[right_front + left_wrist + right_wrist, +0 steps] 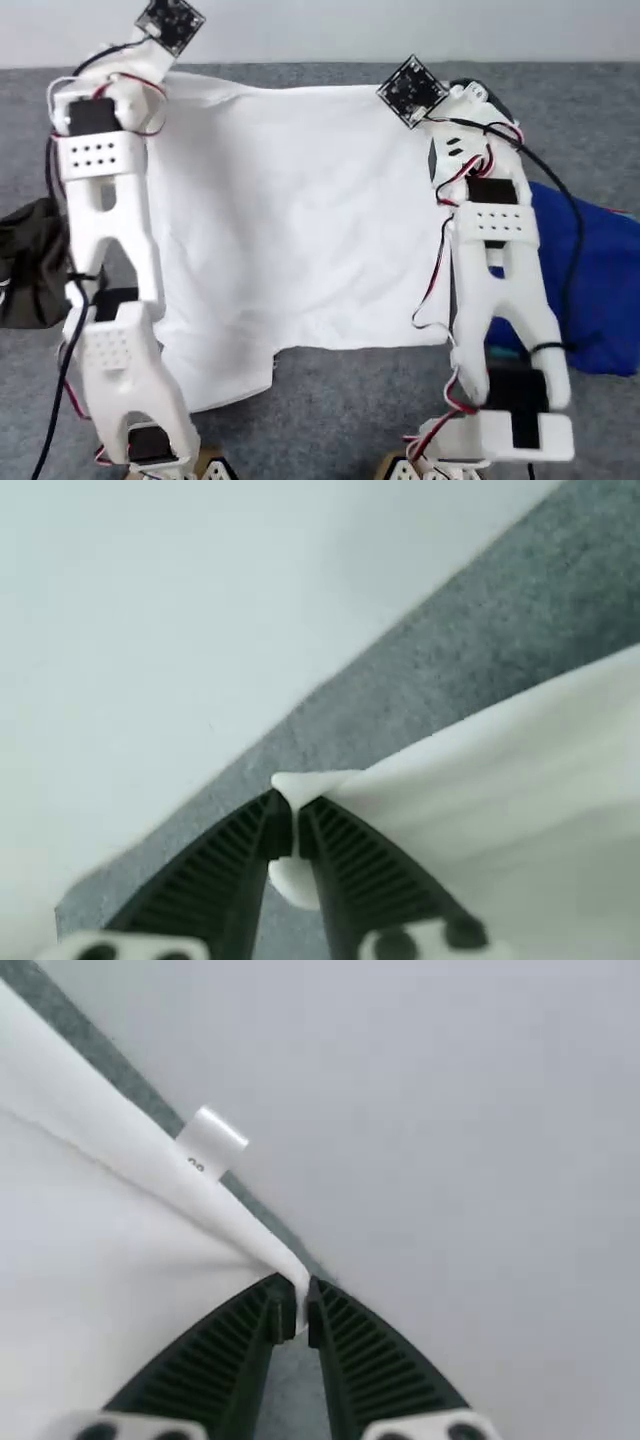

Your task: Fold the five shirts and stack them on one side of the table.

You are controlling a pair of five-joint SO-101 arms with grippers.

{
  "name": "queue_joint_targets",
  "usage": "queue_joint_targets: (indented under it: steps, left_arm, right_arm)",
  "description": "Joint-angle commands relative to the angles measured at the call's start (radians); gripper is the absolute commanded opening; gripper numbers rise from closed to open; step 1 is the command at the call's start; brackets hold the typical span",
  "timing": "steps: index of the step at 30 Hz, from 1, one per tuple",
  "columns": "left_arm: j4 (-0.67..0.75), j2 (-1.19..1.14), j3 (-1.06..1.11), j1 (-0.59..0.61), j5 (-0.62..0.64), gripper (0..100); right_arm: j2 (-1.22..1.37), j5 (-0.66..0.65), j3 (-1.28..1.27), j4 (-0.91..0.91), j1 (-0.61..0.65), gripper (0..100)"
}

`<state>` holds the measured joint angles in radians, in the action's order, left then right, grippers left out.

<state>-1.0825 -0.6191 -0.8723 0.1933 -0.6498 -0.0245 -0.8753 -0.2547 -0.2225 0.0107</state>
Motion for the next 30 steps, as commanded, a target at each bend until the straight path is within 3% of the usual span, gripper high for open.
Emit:
queue_joint_targets:
  steps: [1, 8, 11, 16, 20, 30]
  left_arm:
    - [-0.08, -0.041, -0.176, -0.018, -0.003, 0]
    - [-0.465, -0.124, -0.374, -0.051, -0.012, 0]
    - [-0.664, -0.129, -0.395, -0.06, -0.109, 0]
    - [-0.677, -0.072, -0.289, -0.025, -0.077, 0]
    - [-0.678, 0.078, -0.03, -0.02, -0.077, 0]
    - [-0.675, 0.66, 0.886, -0.029, -0.078, 0]
  right_arm:
    - [0.027, -0.014, 0.104, 0.013, 0.004, 1.0]
    - [0.042, -0.018, 0.141, -0.234, 0.013, 1.0]
    - [0.042, -0.018, 0.141, -0.358, 0.01, 1.0]
    - [0.041, -0.018, 0.141, -0.564, 0.008, 1.0]
    - [0.039, -0.018, 0.143, -0.722, 0.008, 1.0]
    - [-0.065, -0.014, 0.141, -1.086, 0.015, 0.9]
